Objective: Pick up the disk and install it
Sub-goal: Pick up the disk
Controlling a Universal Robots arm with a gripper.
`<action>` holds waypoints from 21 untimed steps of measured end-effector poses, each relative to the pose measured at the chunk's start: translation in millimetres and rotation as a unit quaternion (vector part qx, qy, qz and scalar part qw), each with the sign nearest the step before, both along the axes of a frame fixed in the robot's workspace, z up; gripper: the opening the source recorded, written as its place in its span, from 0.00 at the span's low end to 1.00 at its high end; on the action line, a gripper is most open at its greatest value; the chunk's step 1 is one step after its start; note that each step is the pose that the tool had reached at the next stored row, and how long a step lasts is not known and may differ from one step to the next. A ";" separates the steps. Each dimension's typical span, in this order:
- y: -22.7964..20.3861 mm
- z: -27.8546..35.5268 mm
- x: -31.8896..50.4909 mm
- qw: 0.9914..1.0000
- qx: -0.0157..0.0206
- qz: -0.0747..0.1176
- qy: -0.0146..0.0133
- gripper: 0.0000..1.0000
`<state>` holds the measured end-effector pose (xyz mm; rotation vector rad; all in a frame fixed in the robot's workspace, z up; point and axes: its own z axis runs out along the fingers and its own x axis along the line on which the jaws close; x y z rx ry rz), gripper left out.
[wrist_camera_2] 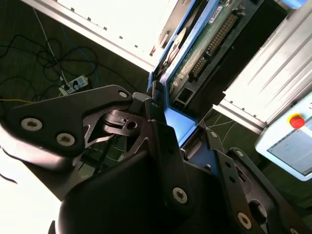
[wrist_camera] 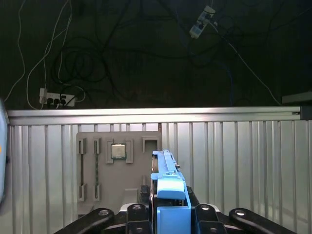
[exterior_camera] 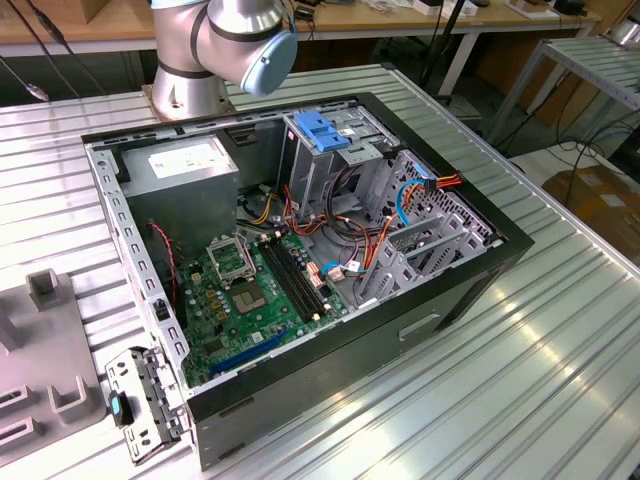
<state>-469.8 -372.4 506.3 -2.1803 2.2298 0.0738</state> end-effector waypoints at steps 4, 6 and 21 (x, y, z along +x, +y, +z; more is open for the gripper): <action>-0.1 0.0 1.7 1.000 0.000 0.000 0.000 0.37; 0.0 0.0 18.3 1.000 0.000 0.000 0.000 0.37; 0.0 0.0 49.5 1.000 0.000 0.000 0.000 0.37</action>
